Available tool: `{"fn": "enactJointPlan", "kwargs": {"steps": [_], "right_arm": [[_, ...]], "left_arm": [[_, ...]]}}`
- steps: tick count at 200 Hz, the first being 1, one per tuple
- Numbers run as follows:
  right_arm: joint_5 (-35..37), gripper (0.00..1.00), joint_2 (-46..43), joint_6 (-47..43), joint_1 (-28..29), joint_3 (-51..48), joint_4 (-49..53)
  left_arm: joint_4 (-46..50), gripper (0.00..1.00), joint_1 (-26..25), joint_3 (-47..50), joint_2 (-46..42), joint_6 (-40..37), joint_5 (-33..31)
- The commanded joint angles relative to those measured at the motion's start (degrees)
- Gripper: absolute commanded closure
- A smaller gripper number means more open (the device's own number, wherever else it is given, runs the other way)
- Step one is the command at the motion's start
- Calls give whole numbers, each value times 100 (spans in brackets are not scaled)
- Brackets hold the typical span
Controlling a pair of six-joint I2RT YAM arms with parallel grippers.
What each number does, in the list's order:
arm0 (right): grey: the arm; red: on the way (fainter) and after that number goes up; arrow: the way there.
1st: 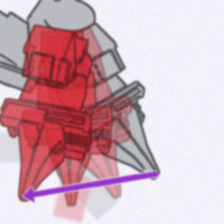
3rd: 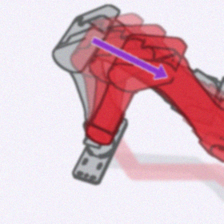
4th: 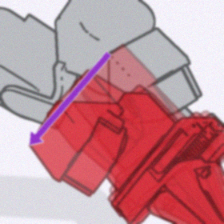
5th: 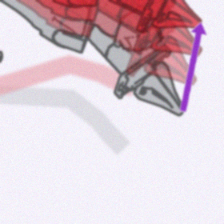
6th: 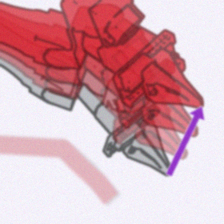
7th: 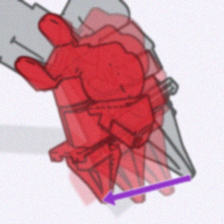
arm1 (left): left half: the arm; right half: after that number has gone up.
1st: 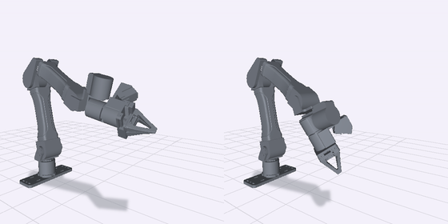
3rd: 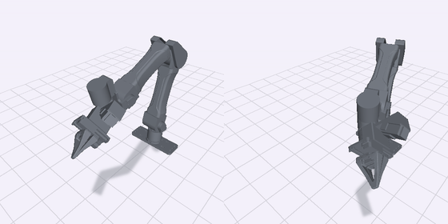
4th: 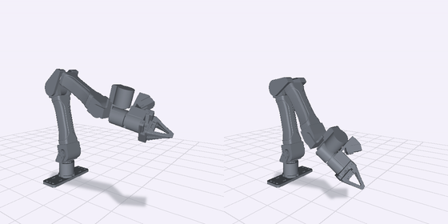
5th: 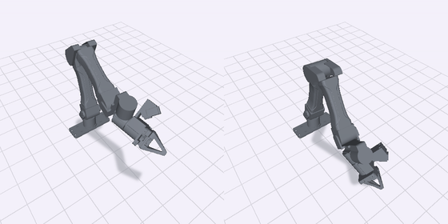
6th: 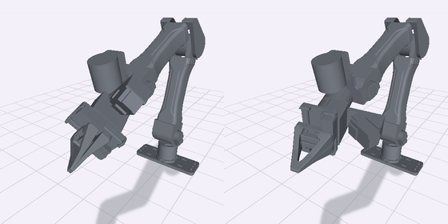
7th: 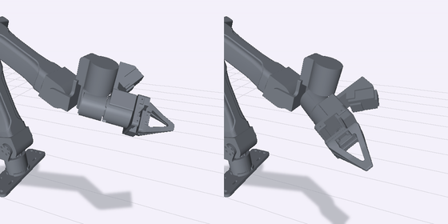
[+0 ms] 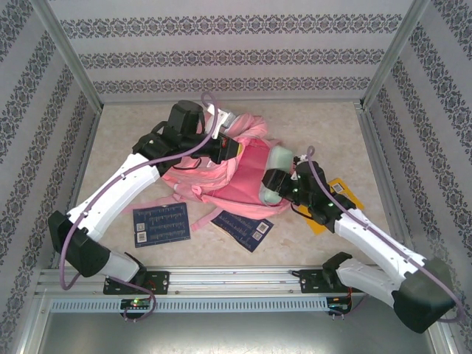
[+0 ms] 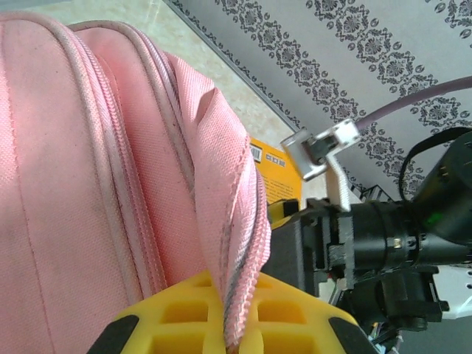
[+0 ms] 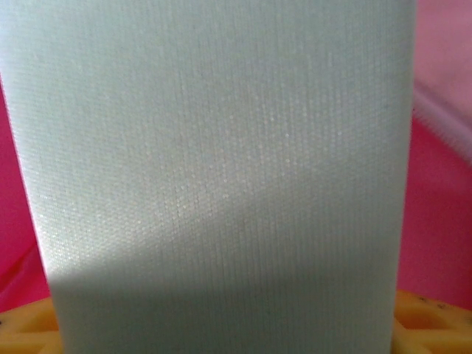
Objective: Pack the student bag
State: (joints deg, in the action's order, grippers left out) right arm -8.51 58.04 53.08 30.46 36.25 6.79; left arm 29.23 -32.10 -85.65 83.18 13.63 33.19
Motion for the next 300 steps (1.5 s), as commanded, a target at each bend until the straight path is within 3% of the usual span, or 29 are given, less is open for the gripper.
{"fn": "enactJointPlan", "kwargs": {"steps": [1, 75, 125, 142, 160, 172, 197, 218, 300], "right_arm": [[-408, 32, 358, 206, 235, 50, -929], [-733, 30, 2205, 485, 565, 1160, -1919], [-28, 25, 3665, 1579, 859, 2015, -2638], [125, 19, 4268, 1903, 1099, 2344, -3078], [55, 3, 4874, 2015, 1338, 2742, -3773], [-38, 2, 5069, 1930, 1414, 2960, -3891], [-32, 2, 4939, 1451, 1436, 2879, -3924], [99, 2, 4501, 650, 1433, 2852, -3035], [2873, 2, 2115, -2066, 1428, 2324, 892]], "left_arm": [[-884, 100, 159, 20, -436, -121, 168], [-1764, 100, 470, 292, -317, 407, 1159], [-2408, 100, 651, 506, -304, 924, 1565], [-2497, 100, 683, 516, -284, 1018, 1630], [-2658, 100, 736, 570, -281, 1140, 1706], [-2752, 100, 797, 612, -259, 1218, 1739], [-2791, 100, 879, 638, -232, 1270, 1741], [-2805, 100, 943, 645, -222, 1324, 1709], [-2289, 100, 1257, 681, -185, 1234, 814]]}}
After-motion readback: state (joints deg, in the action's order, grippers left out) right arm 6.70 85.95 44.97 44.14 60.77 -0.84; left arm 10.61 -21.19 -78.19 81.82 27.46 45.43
